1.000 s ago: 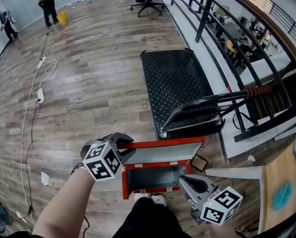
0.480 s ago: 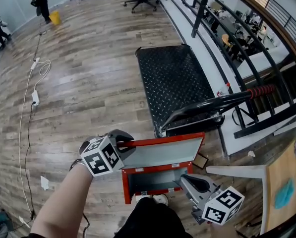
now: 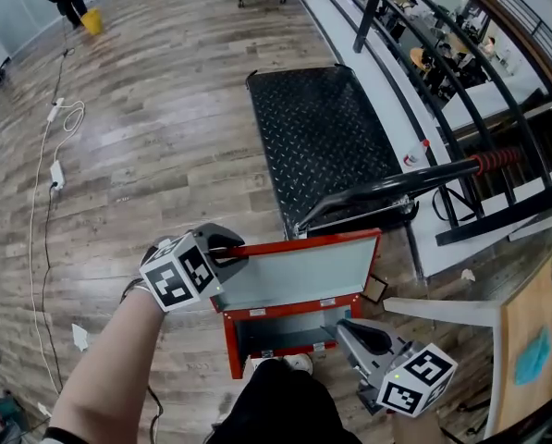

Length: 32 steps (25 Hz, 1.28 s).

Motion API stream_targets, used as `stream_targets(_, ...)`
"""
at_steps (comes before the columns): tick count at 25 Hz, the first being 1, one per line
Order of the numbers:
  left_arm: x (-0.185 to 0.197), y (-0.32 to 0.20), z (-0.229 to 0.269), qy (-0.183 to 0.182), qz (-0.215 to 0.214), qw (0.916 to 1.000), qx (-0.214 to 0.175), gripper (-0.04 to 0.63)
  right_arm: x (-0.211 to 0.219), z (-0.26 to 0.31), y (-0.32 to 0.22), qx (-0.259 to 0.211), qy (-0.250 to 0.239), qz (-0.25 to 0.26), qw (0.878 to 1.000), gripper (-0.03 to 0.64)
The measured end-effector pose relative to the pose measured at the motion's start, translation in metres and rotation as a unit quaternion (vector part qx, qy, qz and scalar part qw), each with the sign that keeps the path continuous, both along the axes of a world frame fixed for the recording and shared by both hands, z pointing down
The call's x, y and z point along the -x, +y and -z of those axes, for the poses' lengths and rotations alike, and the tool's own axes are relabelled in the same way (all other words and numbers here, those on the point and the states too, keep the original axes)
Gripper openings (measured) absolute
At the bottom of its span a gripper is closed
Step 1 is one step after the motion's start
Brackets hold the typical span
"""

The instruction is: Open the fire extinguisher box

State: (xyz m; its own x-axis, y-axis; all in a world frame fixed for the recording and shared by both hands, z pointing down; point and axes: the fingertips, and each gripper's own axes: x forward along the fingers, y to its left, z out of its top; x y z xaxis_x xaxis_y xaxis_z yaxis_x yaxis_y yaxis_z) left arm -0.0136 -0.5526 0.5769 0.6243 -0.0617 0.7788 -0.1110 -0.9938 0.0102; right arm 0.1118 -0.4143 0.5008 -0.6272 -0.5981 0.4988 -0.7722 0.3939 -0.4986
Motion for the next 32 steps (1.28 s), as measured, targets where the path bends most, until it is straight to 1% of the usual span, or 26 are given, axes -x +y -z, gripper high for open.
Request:
stream_targets(3, -0.003, -0.007, -0.007, 0.004, 0.0, 1.0, 0.005, 0.095, -0.007, -0.009, -0.003, 0.006, 0.001, -0.005, 1.0, 0.011)
stream_targets(8, -0.005, -0.02, -0.016, 0.009, -0.003, 0.9998, 0.017, 0.094, -0.005, -0.018, -0.01, 0.018, 0.004, -0.005, 1.0, 0.011)
stream_targets(15, -0.01, -0.033, -0.031, 0.015, -0.007, 0.9998, 0.014, 0.089, -0.004, -0.039, -0.004, 0.043, 0.004, -0.001, 0.999, 0.011)
stream_targets(19, -0.009, -0.036, -0.031, 0.026, -0.011, 0.9995, 0.014, 0.089, 0.0, -0.04, -0.006, 0.047, 0.005, 0.001, 0.999, 0.011)
stream_targets(22, -0.011, -0.036, -0.036, 0.024, -0.011, 0.9996, 0.011, 0.089, 0.002, -0.043, -0.007, 0.048, 0.003, 0.004, 0.999, 0.011)
stream_targets(24, -0.01, -0.037, -0.042, 0.02, -0.006, 0.9998, 0.001, 0.087, 0.003, -0.045, -0.009, 0.047, 0.002, 0.005, 0.999, 0.011)
stream_targets(29, -0.01, -0.042, -0.054, 0.002, 0.007, 0.9987, -0.05, 0.086, 0.003, -0.049, -0.009, 0.051, 0.001, 0.006, 0.999, 0.011)
stream_targets(32, -0.012, -0.042, -0.057, -0.001, 0.008, 0.998, -0.063, 0.084, 0.0, -0.051, -0.008, 0.052, 0.001, 0.002, 0.999, 0.011)
